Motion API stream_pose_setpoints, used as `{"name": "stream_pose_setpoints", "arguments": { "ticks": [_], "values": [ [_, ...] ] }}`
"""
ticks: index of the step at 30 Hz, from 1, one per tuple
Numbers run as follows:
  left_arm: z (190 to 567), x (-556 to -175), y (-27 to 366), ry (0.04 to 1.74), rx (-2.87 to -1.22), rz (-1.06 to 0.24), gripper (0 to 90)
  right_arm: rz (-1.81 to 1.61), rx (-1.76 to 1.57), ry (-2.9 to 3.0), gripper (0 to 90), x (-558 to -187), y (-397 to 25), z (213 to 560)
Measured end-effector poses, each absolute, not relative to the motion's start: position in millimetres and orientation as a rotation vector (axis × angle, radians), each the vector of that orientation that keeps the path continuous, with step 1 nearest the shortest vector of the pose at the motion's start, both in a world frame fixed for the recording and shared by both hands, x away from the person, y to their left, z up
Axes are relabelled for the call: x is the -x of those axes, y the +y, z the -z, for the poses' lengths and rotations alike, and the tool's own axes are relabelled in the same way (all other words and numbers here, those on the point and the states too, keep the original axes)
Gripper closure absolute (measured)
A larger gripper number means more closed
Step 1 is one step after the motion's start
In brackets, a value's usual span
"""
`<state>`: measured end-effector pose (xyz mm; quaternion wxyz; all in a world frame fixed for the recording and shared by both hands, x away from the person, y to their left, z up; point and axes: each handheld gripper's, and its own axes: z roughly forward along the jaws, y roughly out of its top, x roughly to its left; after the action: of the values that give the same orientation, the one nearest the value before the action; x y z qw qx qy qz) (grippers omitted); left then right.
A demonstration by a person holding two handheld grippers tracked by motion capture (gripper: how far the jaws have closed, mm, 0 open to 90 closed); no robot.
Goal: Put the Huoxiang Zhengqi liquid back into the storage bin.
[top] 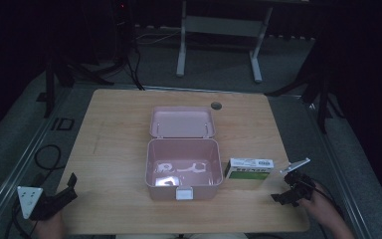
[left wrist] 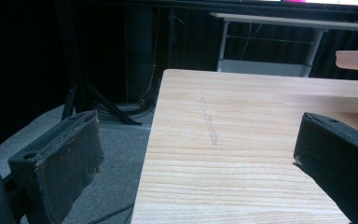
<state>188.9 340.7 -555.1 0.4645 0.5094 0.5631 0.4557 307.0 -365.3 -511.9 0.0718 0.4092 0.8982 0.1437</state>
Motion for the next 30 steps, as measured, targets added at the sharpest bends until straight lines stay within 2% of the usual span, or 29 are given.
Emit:
{"name": "stream_pose_setpoints", "arguments": {
  "ticks": [30],
  "values": [
    [555,-188,342,1.382,-1.25,-1.127,0.9,0.143,-0.28,3.191,15.9,-296,-286,502]
  ]
}}
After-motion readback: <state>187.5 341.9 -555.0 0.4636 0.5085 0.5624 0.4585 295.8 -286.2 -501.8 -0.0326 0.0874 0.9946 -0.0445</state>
